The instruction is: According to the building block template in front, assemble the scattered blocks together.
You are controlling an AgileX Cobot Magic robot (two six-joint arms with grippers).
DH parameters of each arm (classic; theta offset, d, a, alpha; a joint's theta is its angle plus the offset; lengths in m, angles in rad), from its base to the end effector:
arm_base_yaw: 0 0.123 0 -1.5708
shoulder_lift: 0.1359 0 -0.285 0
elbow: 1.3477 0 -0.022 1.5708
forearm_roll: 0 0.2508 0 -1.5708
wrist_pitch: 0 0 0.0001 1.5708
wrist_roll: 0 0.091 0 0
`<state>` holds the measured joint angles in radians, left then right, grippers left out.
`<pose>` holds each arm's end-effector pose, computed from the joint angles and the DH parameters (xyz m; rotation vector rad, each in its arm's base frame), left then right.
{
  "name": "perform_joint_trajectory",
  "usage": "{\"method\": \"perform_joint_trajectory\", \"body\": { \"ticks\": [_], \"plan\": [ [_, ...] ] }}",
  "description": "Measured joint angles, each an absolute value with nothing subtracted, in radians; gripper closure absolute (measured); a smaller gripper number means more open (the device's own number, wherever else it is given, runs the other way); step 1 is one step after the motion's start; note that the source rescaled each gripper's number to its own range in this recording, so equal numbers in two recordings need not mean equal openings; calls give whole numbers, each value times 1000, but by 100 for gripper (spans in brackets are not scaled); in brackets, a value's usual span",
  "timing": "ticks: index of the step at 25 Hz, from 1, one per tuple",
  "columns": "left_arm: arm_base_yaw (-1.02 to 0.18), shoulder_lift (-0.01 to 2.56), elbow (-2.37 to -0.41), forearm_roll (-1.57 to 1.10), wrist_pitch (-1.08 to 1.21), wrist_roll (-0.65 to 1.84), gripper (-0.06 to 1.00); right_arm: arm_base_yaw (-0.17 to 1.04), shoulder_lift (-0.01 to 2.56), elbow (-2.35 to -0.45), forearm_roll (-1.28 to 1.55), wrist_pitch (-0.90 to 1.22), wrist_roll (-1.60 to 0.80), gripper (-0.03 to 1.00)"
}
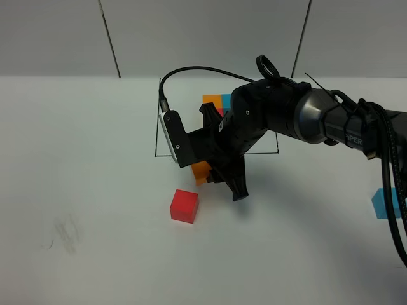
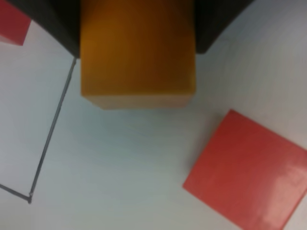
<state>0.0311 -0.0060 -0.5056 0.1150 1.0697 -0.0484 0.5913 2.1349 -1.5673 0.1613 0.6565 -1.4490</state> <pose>-0.0074 0.0089 0.2785 -0.0877 2.0368 0.1267 0.3725 0.2609 0.1626 -2.2184 1.5299 -0.0914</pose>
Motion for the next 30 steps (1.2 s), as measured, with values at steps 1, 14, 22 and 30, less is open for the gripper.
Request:
{"method": "perform_joint_trajectory", "body": {
  "ticks": [1, 14, 22, 30],
  "plan": [
    [31, -6, -506, 115, 1070, -48, 94, 591, 2135, -1567, 161, 654, -1482, 46],
    [31, -6, -506, 115, 1070, -48, 94, 591, 2137, -1567, 158, 618, -1856, 46],
    [31, -6, -506, 115, 1070, -48, 94, 591, 2137, -1567, 158, 627, -2059, 46],
    [31, -6, -506, 115, 1070, -48, 94, 591, 2173, -1567, 142, 679, -2085, 46]
  ]
}}
